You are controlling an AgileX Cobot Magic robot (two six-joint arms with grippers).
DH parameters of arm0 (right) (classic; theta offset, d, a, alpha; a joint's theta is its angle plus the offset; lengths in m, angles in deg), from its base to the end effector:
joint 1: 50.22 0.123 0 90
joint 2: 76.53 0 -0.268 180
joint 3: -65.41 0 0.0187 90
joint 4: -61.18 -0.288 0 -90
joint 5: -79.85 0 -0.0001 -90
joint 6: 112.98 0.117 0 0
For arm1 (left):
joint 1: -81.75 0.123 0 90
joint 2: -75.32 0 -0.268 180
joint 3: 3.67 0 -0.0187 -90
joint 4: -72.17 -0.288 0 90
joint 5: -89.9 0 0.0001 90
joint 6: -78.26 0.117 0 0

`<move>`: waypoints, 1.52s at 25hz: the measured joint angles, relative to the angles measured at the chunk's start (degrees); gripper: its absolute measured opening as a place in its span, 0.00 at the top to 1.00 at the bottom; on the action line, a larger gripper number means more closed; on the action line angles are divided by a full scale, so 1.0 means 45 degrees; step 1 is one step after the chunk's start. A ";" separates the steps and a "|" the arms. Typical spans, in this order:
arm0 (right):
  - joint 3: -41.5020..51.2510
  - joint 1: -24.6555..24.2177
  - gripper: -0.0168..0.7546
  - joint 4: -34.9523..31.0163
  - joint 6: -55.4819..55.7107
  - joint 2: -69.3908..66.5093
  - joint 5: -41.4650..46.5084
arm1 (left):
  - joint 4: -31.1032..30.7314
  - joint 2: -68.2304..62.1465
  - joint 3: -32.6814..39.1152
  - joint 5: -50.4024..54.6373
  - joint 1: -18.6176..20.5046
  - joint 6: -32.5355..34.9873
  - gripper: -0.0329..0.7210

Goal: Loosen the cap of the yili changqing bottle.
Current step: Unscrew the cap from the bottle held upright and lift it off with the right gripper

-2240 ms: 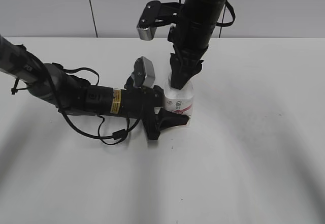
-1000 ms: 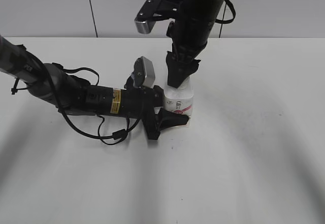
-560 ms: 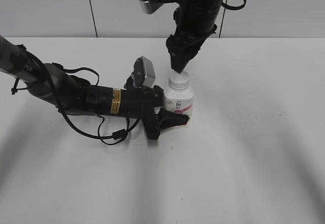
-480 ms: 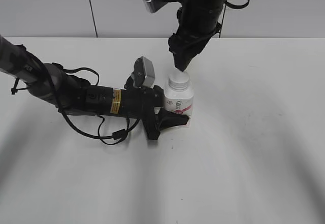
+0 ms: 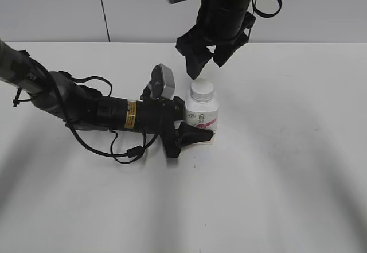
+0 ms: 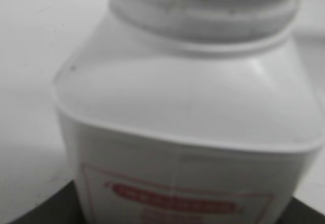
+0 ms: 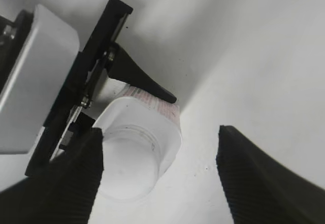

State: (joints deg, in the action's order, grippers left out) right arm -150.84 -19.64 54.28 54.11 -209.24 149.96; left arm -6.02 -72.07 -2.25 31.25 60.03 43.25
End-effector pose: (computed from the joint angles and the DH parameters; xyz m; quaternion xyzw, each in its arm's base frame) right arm 0.4213 0.2643 0.1931 -0.3545 0.9259 0.0758 0.1063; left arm 0.3725 -0.2536 -0.0108 0.5449 0.6167 -0.3921 0.4111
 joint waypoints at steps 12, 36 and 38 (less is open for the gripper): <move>0.0000 0.0000 0.26 -0.1075 0.2055 0.0000 0.0000 | 0.0000 0.0000 0.0000 0.0000 0.0000 0.0000 0.43; 0.2203 0.0000 0.26 -0.0767 0.6981 0.1905 -0.0092 | 0.0012 0.0000 0.0000 0.0013 0.0000 -0.0014 0.43; 0.2214 0.0000 0.26 -0.0767 0.7290 0.1905 -0.0204 | 0.0012 0.0000 0.0000 0.0013 0.0000 -0.0060 0.43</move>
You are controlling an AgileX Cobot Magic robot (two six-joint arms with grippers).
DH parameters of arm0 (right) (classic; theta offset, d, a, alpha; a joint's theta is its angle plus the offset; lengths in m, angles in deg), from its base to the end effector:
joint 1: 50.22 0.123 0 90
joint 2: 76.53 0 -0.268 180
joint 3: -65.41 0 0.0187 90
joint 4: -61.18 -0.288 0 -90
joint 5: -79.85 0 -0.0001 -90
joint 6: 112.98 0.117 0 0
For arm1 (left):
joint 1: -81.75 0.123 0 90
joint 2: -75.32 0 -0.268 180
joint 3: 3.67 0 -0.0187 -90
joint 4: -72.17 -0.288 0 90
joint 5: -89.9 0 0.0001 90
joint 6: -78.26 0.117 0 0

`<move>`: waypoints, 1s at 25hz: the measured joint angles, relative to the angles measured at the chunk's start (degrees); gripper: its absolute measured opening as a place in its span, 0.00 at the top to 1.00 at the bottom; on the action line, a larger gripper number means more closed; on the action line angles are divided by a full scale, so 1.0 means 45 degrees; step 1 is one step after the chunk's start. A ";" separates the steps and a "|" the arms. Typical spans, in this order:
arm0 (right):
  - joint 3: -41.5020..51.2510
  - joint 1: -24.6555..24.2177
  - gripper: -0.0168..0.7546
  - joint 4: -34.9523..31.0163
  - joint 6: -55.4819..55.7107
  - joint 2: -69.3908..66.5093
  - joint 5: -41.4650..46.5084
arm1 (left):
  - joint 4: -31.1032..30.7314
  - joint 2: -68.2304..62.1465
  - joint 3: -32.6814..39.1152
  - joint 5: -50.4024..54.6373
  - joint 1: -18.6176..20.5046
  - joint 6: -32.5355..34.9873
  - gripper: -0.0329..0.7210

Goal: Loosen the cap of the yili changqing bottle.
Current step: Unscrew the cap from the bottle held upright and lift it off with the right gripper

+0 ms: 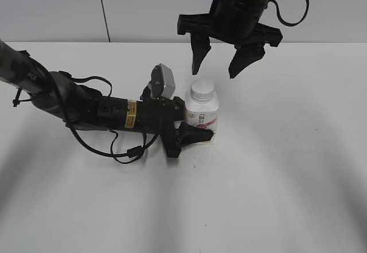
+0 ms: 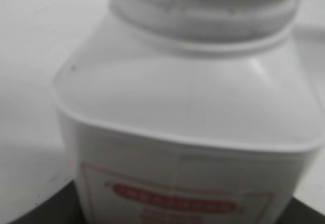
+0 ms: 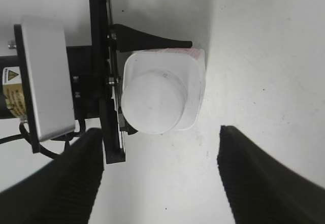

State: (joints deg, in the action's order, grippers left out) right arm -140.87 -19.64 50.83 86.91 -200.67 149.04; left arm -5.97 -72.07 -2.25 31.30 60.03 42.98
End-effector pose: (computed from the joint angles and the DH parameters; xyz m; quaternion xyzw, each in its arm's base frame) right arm 0.3900 0.2533 0.2117 -0.0699 0.9873 0.1269 0.0643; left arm 0.3727 -0.2536 -0.0109 0.5431 0.6184 -0.3927 0.4103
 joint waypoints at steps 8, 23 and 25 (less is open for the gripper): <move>0.0000 0.0000 0.26 0.0000 0.0194 0.0000 -0.0132 | 0.0000 0.0000 0.0000 0.0000 0.0000 -0.0050 0.43; 0.0020 0.0000 0.26 0.0000 0.0388 -0.0753 -0.0548 | 0.0025 0.0000 0.0000 0.0000 0.0000 -0.0050 0.43; 0.0020 0.0000 0.26 0.0000 0.0388 -0.0753 -0.0586 | 0.0025 0.0000 0.0000 0.0000 0.0000 -0.0050 0.43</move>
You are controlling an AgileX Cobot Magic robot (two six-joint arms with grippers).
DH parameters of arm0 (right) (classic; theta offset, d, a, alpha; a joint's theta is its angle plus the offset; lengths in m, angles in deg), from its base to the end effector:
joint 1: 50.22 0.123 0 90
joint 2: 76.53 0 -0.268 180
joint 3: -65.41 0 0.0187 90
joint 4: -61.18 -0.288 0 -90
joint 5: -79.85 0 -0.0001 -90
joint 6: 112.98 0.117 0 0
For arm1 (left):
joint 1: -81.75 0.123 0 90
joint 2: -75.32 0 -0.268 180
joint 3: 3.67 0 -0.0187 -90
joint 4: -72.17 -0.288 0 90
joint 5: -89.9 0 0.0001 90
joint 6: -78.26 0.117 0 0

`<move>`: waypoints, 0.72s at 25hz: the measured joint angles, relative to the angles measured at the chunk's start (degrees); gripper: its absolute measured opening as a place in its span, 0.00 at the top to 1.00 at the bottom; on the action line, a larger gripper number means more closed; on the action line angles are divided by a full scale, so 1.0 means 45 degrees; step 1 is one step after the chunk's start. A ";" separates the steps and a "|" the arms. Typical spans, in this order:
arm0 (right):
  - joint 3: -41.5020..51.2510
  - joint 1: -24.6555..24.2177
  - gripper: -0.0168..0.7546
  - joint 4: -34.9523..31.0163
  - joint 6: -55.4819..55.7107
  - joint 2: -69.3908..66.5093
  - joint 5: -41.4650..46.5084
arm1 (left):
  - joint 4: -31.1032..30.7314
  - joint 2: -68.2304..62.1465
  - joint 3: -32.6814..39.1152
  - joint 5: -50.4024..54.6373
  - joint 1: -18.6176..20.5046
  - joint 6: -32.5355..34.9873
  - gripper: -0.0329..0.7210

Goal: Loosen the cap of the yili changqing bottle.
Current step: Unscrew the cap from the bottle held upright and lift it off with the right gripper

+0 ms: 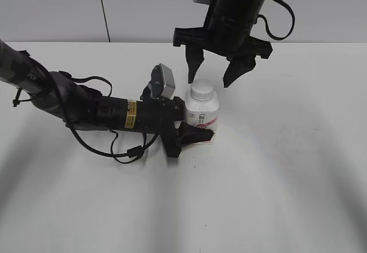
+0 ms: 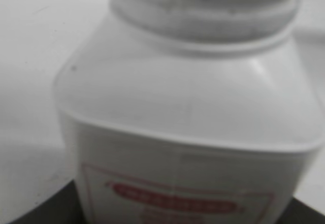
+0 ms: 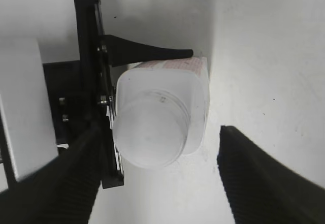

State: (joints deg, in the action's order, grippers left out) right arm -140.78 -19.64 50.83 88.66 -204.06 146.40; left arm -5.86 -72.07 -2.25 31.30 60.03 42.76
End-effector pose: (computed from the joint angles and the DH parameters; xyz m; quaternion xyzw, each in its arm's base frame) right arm 0.3984 0.2578 0.1845 -0.0503 0.9895 0.1235 0.0565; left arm 0.3728 -0.2536 -0.0108 0.5412 0.6198 -0.3935 0.4100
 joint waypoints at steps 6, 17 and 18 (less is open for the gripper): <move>0.0000 0.0000 0.26 -0.0132 0.0000 0.0000 -0.0519 | 0.0000 0.0000 0.0000 0.0000 0.0000 0.0000 0.43; 0.0000 0.0000 0.26 -0.0239 0.0003 0.0000 -0.0566 | 0.0009 0.0000 0.0011 0.0000 0.0000 -0.0009 0.43; 0.0000 0.0000 0.26 -0.0239 0.0003 0.0000 -0.0566 | 0.0009 0.0000 0.0011 0.0000 0.0000 -0.0009 0.43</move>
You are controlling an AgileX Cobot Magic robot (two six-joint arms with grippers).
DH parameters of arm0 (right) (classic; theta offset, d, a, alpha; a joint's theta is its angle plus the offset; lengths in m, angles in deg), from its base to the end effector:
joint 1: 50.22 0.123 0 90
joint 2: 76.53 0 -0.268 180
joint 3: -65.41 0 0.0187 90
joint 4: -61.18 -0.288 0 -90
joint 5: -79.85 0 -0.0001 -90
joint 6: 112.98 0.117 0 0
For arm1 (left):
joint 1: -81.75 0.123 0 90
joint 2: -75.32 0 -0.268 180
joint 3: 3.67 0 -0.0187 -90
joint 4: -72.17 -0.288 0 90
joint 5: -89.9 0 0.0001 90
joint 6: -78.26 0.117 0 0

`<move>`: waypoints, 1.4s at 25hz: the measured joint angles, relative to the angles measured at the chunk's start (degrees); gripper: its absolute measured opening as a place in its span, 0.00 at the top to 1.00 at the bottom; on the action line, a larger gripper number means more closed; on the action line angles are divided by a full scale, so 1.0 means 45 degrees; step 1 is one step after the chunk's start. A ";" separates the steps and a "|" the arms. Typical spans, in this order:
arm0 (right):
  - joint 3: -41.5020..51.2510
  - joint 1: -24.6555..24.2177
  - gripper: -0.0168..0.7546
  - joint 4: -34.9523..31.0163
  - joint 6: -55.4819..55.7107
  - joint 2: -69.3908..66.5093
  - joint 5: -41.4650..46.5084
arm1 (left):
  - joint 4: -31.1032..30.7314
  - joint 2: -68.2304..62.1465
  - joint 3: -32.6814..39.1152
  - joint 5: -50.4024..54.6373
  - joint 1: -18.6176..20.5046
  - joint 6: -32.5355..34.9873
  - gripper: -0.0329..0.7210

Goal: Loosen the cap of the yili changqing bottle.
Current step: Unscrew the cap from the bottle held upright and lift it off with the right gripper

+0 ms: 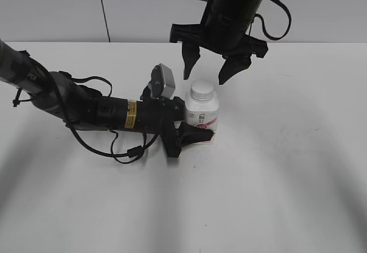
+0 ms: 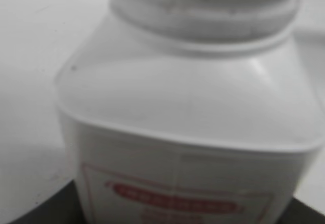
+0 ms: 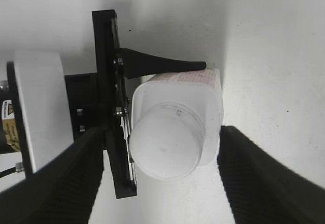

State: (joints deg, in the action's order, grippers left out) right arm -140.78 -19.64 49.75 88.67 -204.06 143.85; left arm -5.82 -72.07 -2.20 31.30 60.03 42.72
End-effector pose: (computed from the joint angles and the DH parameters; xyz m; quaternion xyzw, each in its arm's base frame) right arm 0.4020 0.2618 0.1861 -0.0450 0.9864 0.1406 0.0725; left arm 0.3727 -0.2535 -0.0109 0.5406 0.6204 -0.3938 0.4097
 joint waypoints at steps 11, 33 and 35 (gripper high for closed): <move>0.0000 0.0000 0.26 -0.0157 0.0013 -0.0493 0.0000 | 0.0015 0.0000 0.0000 0.0000 0.0000 0.0000 0.43; 0.0000 0.0000 0.26 -0.0143 0.0001 -0.0764 0.0424 | 0.0029 0.0000 0.0000 0.0000 0.0000 0.0000 0.43; 0.0000 0.0000 0.26 -0.0143 0.0001 -0.0764 0.0424 | 0.0029 0.0000 0.0000 0.0000 0.0000 0.0000 0.43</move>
State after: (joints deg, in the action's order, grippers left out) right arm -140.78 -19.64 49.10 88.67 -207.50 145.76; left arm -5.69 -72.07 -2.20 31.30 60.03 42.72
